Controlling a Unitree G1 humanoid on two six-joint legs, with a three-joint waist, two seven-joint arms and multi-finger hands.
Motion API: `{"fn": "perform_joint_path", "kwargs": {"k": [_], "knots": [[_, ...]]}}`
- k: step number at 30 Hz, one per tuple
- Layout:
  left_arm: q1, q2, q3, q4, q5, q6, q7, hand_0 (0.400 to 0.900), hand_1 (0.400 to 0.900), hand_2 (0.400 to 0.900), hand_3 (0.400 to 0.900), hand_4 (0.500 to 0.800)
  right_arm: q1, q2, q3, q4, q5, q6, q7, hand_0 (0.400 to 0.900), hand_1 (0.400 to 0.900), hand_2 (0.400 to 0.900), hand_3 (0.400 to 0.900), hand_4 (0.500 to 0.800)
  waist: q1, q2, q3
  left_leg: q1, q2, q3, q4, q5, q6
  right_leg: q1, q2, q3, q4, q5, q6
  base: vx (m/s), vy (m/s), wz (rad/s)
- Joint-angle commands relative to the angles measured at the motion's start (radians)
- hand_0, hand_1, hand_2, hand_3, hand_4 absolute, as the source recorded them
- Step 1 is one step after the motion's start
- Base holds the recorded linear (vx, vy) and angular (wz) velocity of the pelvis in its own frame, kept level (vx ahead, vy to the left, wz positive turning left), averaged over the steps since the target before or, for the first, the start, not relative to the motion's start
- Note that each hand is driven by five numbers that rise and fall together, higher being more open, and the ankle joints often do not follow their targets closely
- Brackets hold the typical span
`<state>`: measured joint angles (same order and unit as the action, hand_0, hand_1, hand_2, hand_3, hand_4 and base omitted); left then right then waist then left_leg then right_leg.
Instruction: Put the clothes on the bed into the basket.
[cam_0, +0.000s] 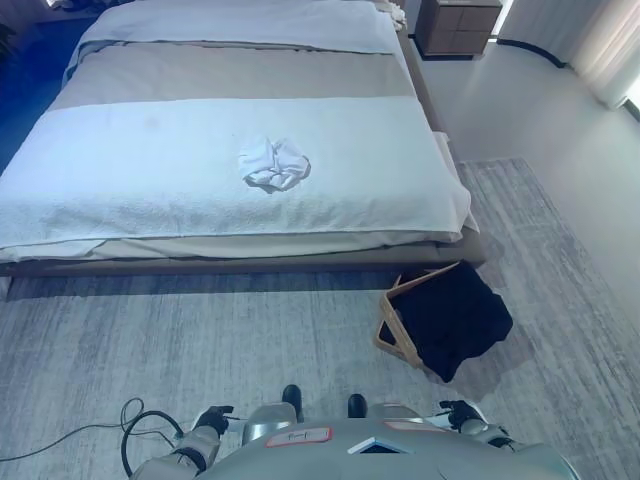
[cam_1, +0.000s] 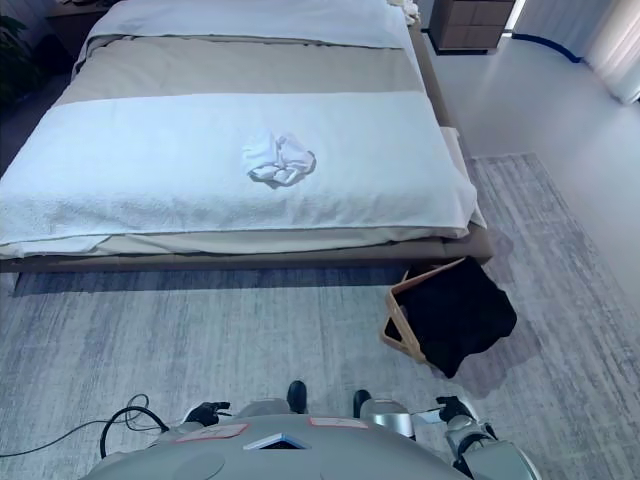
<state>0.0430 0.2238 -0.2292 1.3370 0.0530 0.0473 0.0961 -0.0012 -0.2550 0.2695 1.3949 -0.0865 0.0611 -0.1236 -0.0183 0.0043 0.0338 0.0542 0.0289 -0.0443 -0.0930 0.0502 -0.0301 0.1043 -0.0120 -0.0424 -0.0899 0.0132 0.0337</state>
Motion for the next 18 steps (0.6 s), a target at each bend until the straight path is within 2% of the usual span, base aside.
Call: {"fn": "perform_joint_path", "kwargs": {"k": [1,8,13,15,16,17,18], "knots": [[-0.059,0.015,0.024,0.052,-0.014,0.004,0.007,0.9,0.9,0.9,0.9,0.8,-0.052,-0.037,0.026,0.016,0.007,0.006,-0.008,0.9,0.9,0.9,0.9,0.8,0.02,-0.037,0.033,0.034,-0.036,0.055,0.006,-0.048,-0.004,-0.005,-0.026,-0.054,0.003,0.005,0.05,0.03,-0.01,-0.04],[-0.065,0.018,0.019,0.047,-0.011,0.007,-0.001,0.9,0.9,0.9,0.9,0.8,-0.056,-0.037,0.03,0.01,0.008,0.007,-0.001,0.9,0.9,0.9,0.9,0.8,0.018,-0.037,0.038,0.034,-0.034,0.062,0.006,-0.053,-0.001,-0.008,-0.023,-0.047,0.003,0.0,0.046,0.03,-0.016,-0.06],[-0.075,0.026,0.023,0.041,-0.02,0.011,0.005,0.9,0.9,0.9,0.9,0.8,-0.065,-0.046,0.028,0.007,0.014,0.009,0.005,0.9,0.9,0.9,0.9,0.8,0.017,-0.039,0.046,0.039,-0.02,0.068,0.006,-0.057,0.002,-0.031,-0.015,-0.038,0.053,-0.027,0.032,0.04,-0.055,-0.09],[-0.091,0.034,0.03,0.031,-0.034,0.011,0.011,0.9,0.9,0.9,0.9,0.8,-0.072,-0.049,0.027,0.007,0.027,0.004,0.002,0.9,0.9,0.9,0.9,0.8,0.018,-0.054,0.064,-0.009,-0.011,0.068,0.099,-0.072,0.003,-0.063,-0.003,-0.023,0.105,-0.056,0.012,0.01,-0.127,-0.02],[-0.095,0.038,0.032,0.026,-0.038,0.01,0.013,0.9,0.9,0.9,0.9,0.8,-0.073,-0.051,0.026,0.007,0.03,0.002,0.001,0.9,0.9,0.9,0.9,0.8,0.02,-0.065,0.074,-0.05,-0.018,0.068,0.177,-0.08,-0.002,-0.066,-0.002,-0.017,0.115,-0.062,0.003,0.0,-0.091,0.05],[-0.096,0.038,0.032,0.026,-0.038,0.01,0.013,0.9,0.9,0.9,0.9,0.8,-0.073,-0.051,0.026,0.008,0.03,0.002,0.0,0.9,0.9,0.9,0.9,0.8,0.019,-0.065,0.072,-0.056,-0.017,0.067,0.185,-0.084,-0.002,-0.069,-0.002,-0.018,0.116,-0.063,0.003,-0.05,-0.185,0.02],[-0.111,0.039,0.036,0.011,-0.054,0.006,0.019,0.9,0.9,0.9,0.9,0.8,-0.076,-0.062,0.026,0.003,0.035,0.0,0.002,0.9,0.9,0.9,0.9,0.8,0.047,-0.086,0.121,-0.184,-0.055,0.033,0.42,-0.041,-0.008,-0.058,0.0,-0.009,0.135,-0.072,-0.017,-0.05,-0.179,-0.05]]}}
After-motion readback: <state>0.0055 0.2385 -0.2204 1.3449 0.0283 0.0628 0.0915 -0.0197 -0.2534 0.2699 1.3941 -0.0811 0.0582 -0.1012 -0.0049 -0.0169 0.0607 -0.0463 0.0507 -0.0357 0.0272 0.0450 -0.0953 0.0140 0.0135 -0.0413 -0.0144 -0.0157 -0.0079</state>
